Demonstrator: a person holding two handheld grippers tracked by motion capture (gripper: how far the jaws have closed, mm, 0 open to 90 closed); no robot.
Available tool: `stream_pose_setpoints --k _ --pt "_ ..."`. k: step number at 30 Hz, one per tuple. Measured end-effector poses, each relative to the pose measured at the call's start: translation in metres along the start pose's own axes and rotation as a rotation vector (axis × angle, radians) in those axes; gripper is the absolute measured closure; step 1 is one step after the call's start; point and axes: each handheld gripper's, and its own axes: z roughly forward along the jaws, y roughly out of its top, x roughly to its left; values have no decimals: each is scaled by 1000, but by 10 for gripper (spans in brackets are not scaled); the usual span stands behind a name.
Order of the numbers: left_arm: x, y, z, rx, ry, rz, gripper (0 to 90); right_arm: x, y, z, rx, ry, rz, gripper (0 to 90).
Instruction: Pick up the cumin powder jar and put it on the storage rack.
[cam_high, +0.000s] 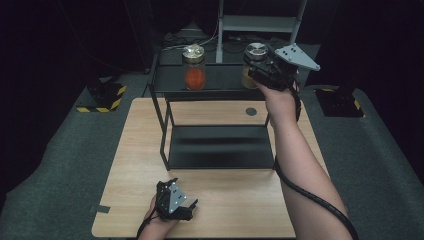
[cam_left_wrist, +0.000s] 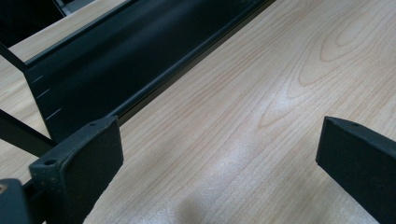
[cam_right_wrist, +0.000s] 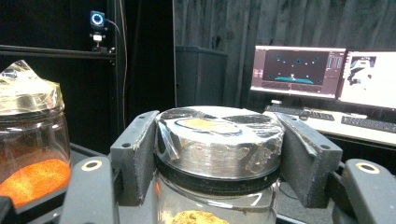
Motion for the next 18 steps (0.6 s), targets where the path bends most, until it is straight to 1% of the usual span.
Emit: stream_pose_setpoints --k 6,8,10,12,13,15,16,17,18 --pt "1 0 0 2 -2 -3 10 0 2 0 9 0 8 332" --pt "1 0 0 2 -5 -5 10 0 3 0 14 -2 14 318" --pt "2 0 0 2 -5 -6 10 1 3 0 15 -12 18 277" --pt "2 0 0 0 -6 -8 10 1 4 0 17 -12 25 228" --pt "2 0 0 0 -6 -10 10 1 4 0 21 -11 31 179" --pt "2 0 0 0 -6 -10 10 2 3 0 17 -17 29 108" --pt "2 0 0 1 -6 -7 10 5 3 -1 9 -29 33 40" --pt "2 0 0 2 -6 -5 10 5 3 -2 9 -28 31 9" --pt "2 1 0 4 -7 -4 10 5 3 -2 8 -20 24 0"
